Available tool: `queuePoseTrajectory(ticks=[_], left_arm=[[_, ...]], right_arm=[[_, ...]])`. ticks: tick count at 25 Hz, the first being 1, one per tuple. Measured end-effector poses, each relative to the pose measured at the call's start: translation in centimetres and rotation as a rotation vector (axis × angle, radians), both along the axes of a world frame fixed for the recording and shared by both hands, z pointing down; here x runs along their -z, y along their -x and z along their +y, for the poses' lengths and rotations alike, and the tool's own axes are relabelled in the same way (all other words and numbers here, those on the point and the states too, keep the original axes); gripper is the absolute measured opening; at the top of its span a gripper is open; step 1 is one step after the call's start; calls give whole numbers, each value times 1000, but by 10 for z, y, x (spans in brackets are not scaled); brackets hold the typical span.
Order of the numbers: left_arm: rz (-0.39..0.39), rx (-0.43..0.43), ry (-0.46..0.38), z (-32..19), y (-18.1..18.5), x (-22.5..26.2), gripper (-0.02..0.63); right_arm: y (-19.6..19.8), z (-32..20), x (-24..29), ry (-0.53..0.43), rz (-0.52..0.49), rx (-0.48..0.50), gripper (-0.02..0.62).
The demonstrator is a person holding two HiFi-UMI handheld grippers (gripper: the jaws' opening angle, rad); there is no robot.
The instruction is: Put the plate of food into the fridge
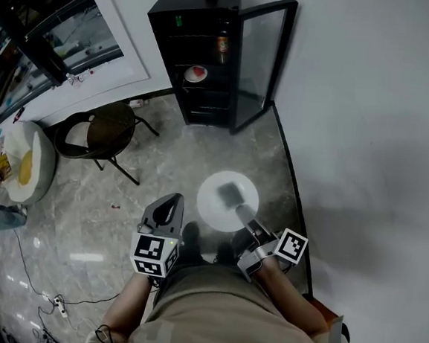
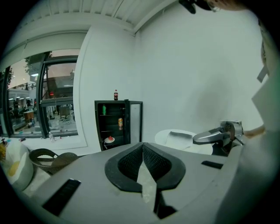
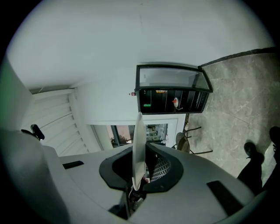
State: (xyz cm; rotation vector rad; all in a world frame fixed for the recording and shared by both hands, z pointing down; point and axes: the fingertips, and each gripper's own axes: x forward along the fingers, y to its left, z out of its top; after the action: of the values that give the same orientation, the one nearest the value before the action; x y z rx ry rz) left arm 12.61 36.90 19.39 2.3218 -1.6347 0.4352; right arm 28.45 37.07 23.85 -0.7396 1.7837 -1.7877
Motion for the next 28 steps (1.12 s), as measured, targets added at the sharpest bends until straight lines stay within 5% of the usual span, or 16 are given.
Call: queuePoseTrajectory(ticks=[14, 28], left_arm=[[29, -61, 24, -35, 19, -19, 11], [86, -45, -8, -113, 113, -25, 11]], right_arm=[[22, -29, -11, -7, 127, -44, 40], [114, -108, -9, -11, 145, -10, 40]])
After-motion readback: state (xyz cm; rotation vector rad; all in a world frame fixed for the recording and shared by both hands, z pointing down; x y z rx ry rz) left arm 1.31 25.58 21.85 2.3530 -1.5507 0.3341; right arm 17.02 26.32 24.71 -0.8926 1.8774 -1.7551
